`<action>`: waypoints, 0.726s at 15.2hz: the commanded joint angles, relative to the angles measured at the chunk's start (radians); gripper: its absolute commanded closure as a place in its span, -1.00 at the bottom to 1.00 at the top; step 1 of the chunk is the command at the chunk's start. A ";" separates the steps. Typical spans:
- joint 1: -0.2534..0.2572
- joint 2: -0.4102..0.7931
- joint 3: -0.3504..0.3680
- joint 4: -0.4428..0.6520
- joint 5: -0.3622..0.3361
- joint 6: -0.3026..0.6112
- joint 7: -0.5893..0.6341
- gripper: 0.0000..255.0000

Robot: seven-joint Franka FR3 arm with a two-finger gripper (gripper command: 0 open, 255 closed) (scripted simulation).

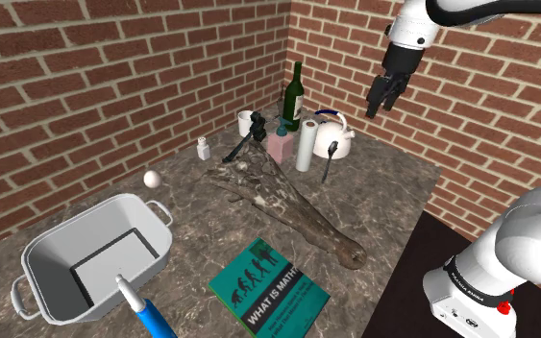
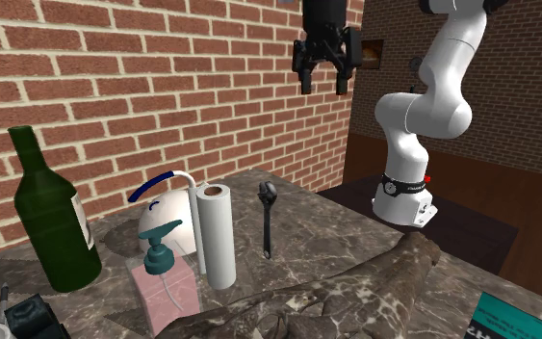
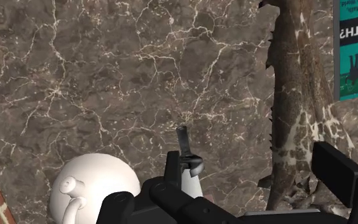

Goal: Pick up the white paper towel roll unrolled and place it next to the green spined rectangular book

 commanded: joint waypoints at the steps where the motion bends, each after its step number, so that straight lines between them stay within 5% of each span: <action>1: -0.004 0.072 0.003 0.025 -0.001 0.045 0.011 -1.00; 11: -0.017 0.446 0.014 0.231 -0.014 0.199 0.075 -1.00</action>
